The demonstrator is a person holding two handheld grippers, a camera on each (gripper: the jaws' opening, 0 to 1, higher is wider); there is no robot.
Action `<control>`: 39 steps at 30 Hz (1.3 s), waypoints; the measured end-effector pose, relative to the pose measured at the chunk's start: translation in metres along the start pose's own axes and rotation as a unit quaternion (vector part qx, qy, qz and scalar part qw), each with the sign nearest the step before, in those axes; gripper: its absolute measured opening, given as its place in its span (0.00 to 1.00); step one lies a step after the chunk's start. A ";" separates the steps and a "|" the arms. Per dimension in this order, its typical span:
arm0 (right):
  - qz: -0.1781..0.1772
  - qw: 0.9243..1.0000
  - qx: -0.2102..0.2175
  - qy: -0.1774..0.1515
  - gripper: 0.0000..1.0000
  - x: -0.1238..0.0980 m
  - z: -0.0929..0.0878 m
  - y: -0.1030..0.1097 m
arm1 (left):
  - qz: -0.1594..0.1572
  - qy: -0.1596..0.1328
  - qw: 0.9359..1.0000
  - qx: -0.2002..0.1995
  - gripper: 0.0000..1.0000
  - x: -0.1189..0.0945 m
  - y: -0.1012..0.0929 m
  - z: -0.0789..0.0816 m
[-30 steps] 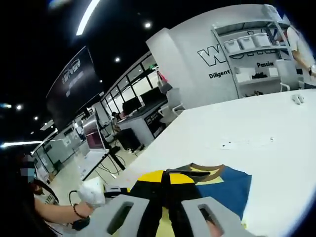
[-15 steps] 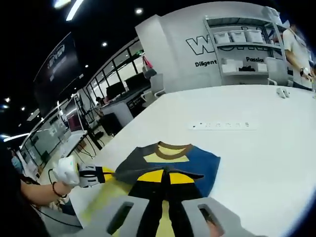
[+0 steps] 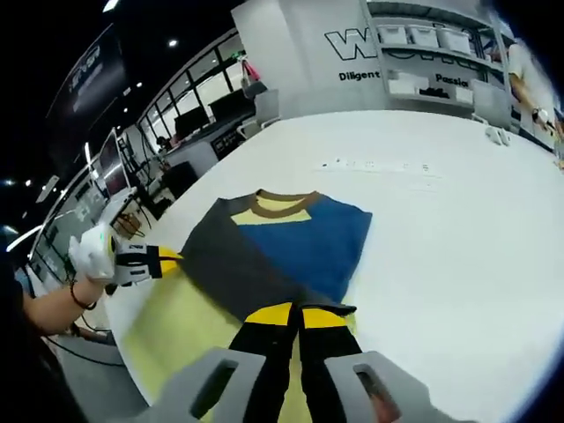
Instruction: Fold the garment on the visible template until the final outline fits inside the template.
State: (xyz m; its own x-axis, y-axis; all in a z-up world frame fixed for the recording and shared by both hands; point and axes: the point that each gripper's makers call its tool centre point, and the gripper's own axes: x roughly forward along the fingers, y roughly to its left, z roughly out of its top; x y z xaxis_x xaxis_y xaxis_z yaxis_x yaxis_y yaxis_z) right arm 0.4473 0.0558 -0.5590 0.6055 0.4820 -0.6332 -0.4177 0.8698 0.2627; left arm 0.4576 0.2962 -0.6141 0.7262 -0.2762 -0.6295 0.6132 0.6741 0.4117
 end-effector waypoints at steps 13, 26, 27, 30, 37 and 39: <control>0.002 0.995 0.056 0.081 0.00 0.006 -0.072 -0.008 | -0.027 0.017 0.999 0.022 0.05 0.001 -0.014 -0.007; -0.025 0.997 0.030 0.066 0.08 0.003 -0.070 -0.023 | -0.023 -0.008 0.999 0.026 0.20 -0.013 -0.008 -0.003; -0.026 0.997 0.040 0.054 0.10 0.004 -0.066 -0.026 | -0.017 -0.008 0.999 0.026 0.22 -0.014 -0.004 -0.004; -0.024 0.997 0.055 0.049 0.16 0.006 -0.064 -0.030 | -0.007 -0.007 1.000 0.027 0.26 -0.017 0.004 -0.009; -0.017 0.995 0.089 0.051 0.11 0.014 -0.068 -0.029 | 0.021 0.012 1.000 0.010 0.27 -0.013 0.021 -0.031; -0.018 0.994 0.092 0.052 0.08 0.014 -0.069 -0.030 | 0.029 0.011 1.000 0.005 0.25 -0.011 0.025 -0.033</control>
State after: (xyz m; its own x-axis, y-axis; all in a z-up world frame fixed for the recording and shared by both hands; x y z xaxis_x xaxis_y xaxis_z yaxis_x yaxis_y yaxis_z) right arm 0.4219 0.0297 -0.6257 0.5408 0.4458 -0.7133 -0.2607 0.8951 0.3617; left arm 0.4544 0.3385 -0.6190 0.7538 -0.2215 -0.6186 0.5730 0.6823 0.4539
